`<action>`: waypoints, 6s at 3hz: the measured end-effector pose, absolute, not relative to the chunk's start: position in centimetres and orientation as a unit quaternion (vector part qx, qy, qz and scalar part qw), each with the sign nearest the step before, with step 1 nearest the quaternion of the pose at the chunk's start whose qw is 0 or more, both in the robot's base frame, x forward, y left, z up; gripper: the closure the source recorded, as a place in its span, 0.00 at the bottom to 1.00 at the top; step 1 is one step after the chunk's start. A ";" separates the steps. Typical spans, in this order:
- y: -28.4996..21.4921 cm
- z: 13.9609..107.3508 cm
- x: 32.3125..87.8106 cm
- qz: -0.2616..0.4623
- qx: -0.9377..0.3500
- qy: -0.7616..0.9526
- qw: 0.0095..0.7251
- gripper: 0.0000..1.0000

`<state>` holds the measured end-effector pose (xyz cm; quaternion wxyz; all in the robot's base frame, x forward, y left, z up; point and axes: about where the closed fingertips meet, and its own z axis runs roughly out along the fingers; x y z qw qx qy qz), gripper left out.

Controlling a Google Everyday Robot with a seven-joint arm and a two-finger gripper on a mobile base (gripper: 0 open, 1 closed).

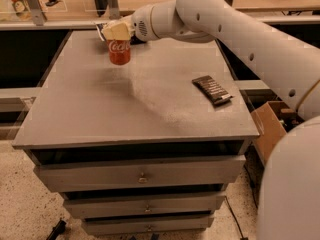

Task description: Move blue plastic bottle near blue chip bag

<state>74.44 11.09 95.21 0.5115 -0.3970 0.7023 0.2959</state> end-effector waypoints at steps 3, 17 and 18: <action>11.8 96.1 64.5 0.357 -0.456 0.673 0.460 1.00; 20.6 92.0 60.8 0.403 -0.581 0.576 0.410 0.00; 18.9 92.9 62.2 0.385 -0.557 0.593 0.436 0.00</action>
Offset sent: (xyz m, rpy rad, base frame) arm -0.1111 -0.0058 0.0150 0.0070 0.0687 0.1968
